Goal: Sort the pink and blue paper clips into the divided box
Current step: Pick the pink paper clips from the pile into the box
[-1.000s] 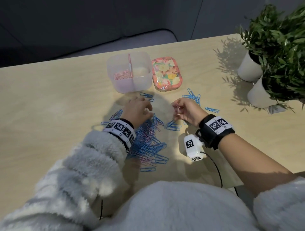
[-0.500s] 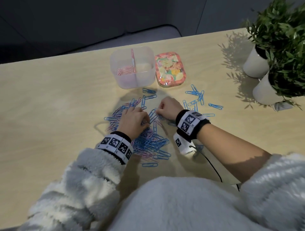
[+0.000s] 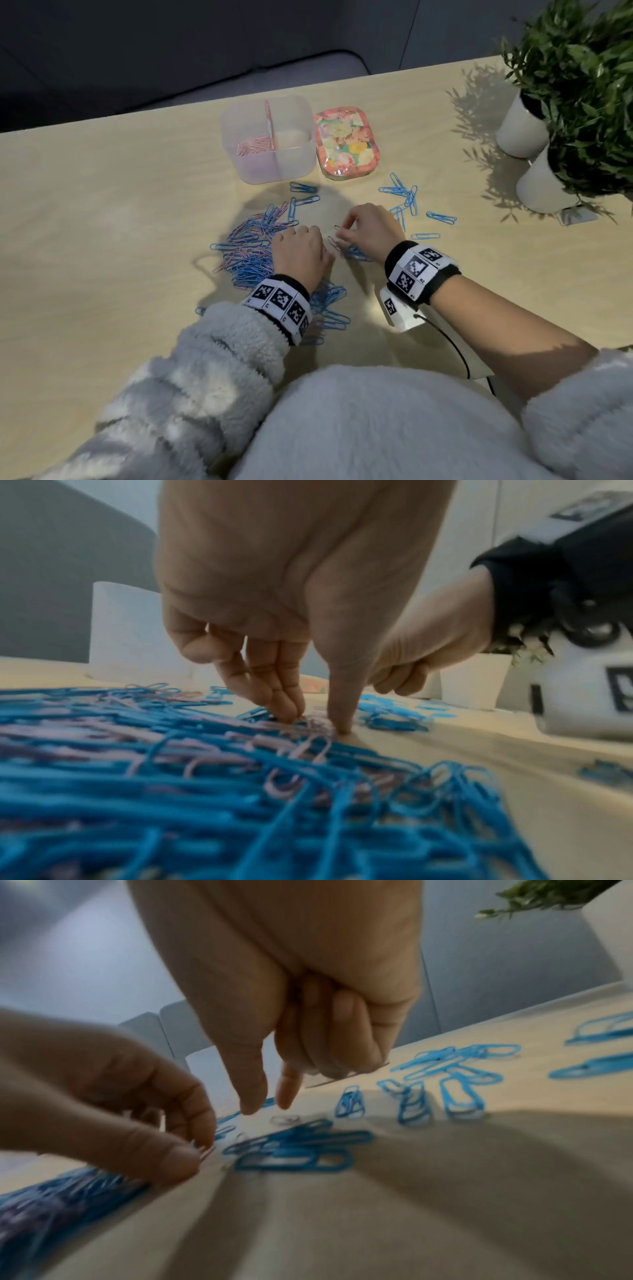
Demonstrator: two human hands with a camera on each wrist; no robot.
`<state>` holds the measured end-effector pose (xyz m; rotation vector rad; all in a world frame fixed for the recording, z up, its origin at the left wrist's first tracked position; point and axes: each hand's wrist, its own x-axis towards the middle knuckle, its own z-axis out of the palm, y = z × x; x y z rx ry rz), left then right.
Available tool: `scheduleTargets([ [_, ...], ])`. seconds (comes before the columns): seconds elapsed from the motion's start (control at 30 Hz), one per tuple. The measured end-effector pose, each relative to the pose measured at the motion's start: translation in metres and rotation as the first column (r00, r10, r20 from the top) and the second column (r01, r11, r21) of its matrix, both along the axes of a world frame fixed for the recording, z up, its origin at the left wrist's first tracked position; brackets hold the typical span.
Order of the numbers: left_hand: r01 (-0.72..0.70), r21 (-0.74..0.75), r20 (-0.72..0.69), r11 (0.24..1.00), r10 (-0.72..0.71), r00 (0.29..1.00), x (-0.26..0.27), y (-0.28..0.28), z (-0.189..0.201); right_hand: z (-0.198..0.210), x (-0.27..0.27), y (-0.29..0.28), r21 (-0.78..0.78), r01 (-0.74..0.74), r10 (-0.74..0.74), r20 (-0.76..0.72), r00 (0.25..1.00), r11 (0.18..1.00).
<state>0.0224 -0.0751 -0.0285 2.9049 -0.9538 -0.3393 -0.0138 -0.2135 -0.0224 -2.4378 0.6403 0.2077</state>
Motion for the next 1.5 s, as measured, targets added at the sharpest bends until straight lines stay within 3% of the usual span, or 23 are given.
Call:
scheduleTargets([
  [0.17,0.033,-0.081,-0.076,0.996,-0.039,0.996,0.009,0.003,-0.003,-0.004,-0.002,0.01,-0.019,-0.018,0.017,-0.029,0.999,1.0],
  [0.37,0.09,-0.152,-0.166,0.984,-0.115,0.979,0.02,0.014,0.001,-0.005,-0.002,0.015,0.084,-0.052,0.064,-0.149,0.987,0.995],
  [0.43,0.014,-0.247,-0.224,0.969,-0.071,0.972,0.025,0.02,0.004,-0.004,-0.003,0.016,0.102,-0.048,0.065,-0.163,0.985,0.994],
  [0.5,-0.175,-0.377,-0.352,0.91,0.034,0.936,0.034,0.026,0.009,-0.005,-0.005,0.014,0.107,-0.064,0.079,-0.145,0.986,0.992],
  [0.6,-0.502,-0.463,-0.637,0.73,0.12,0.762,0.049,0.038,0.02,-0.005,-0.007,0.006,0.216,-0.051,0.065,-0.056,0.996,0.975],
  [0.67,-0.643,-0.413,-0.786,0.645,0.104,0.61,0.055,0.047,0.024,-0.002,-0.006,-0.001,0.386,0.054,-0.061,0.006,0.998,0.921],
  [0.77,-0.768,-0.275,-0.91,0.579,0.101,0.402,0.058,0.051,0.024,0.003,-0.005,-0.009,0.658,0.211,-0.246,-0.04,0.968,0.723],
  [0.83,-0.785,-0.194,-0.942,0.588,0.112,0.316,0.054,0.049,0.024,0.004,-0.003,-0.011,0.791,0.256,-0.297,-0.099,0.95,0.555],
  [0.87,-0.76,-0.186,-0.941,0.623,0.11,0.321,0.05,0.048,0.025,0.005,-0.002,-0.011,0.837,0.265,-0.303,-0.125,0.945,0.48],
  [0.9,-0.703,-0.211,-0.921,0.679,0.103,0.376,0.046,0.048,0.024,0.007,-0.002,-0.01,0.865,0.265,-0.299,-0.141,0.944,0.426],
  [1.03,-0.275,-0.32,-0.659,0.906,-0.005,0.752,0.023,0.051,0.024,0.01,0.001,-0.002,0.912,0.268,-0.291,-0.177,0.94,0.309],
  [1.13,0.021,-0.203,-0.386,0.979,-0.1,0.917,0.01,0.054,0.019,0.006,0.008,0.007,0.908,0.308,-0.218,-0.251,0.943,0.286],
  [1.17,0.076,-0.187,-0.328,0.979,-0.135,0.935,0.008,0.056,0.015,0.004,0.009,0.012,0.884,0.289,-0.188,-0.233,0.954,0.367],
  [1.2,0.096,-0.192,-0.297,0.977,-0.151,0.943,0.007,0.058,0.013,0.002,0.009,0.017,0.83,0.226,-0.152,-0.172,0.973,0.51],
  [1.27,0.075,-0.224,-0.28,0.972,-0.138,0.95,0.006,0.06,0.01,-0.002,0.008,0.029,0.596,-0.013,0.012,0.006,1.0,0.803],
  [1.3,0.066,-0.231,-0.28,0.971,-0.131,0.951,0.006,0.061,0.01,-0.004,0.006,0.033,0.451,-0.131,0.118,0.057,0.991,0.883],
  [1.4,0.006,-0.269,-0.338,0.963,-0.1,0.936,0.006,0.062,0.012,-0.008,0.001,0.037,0.109,-0.344,0.346,0.008,0.938,0.932],
  [1.5,-0.244,-0.368,-0.541,0.897,0.007,0.841,0.013,0.068,0.018,-0.006,-0.005,0.024,0.018,-0.335,0.336,-0.033,0.941,0.942],
])
